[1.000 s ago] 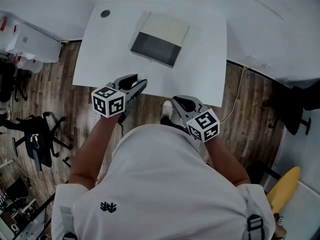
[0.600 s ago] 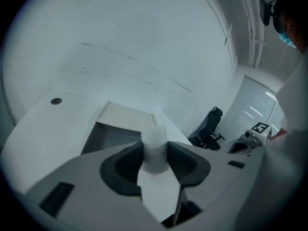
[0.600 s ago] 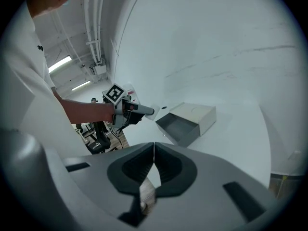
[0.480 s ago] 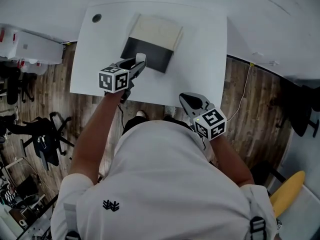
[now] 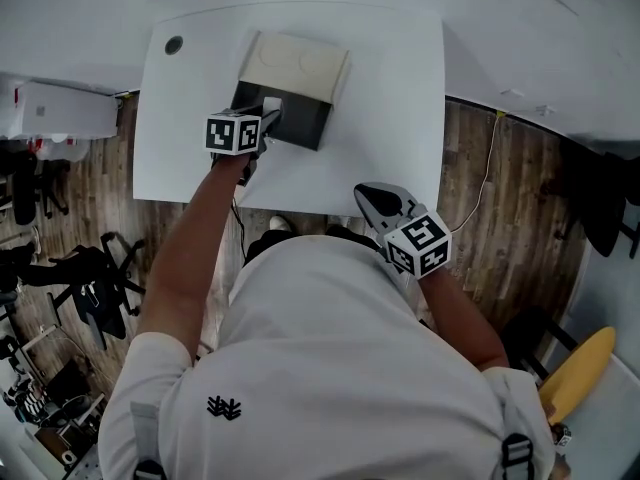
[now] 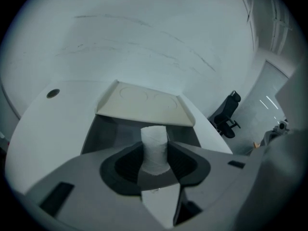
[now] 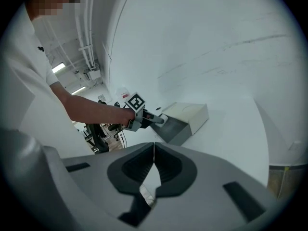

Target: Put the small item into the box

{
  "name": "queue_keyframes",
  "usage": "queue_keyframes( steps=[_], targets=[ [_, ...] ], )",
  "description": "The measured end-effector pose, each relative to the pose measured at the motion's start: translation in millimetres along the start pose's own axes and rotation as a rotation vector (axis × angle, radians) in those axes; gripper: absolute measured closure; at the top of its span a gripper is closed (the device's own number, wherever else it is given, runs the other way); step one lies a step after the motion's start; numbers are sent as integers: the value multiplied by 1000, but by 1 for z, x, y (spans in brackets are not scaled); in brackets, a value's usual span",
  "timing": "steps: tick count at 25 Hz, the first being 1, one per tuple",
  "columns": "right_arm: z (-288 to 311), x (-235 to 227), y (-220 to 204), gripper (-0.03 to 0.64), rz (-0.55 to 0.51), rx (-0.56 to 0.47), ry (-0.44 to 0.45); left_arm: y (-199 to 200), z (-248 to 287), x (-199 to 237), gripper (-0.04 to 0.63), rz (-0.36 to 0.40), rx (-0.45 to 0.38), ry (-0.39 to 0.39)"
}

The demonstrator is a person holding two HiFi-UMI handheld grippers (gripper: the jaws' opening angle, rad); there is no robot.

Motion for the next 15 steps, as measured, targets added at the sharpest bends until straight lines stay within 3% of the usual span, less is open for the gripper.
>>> queue_keyframes(
  steps=[15],
  targets=[
    [-7,-26,5,609,8,-2,-32,8,37,7,428,42,273,167]
  ],
)
Point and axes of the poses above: the fingertips, and each gripper's own axes: z forward along the fingers, x to its left, y out of its top, the point moved 7 cm from there along -z, backward along the fingers, and after that the axes turned 11 degrees about x, right-handed, at the moved point
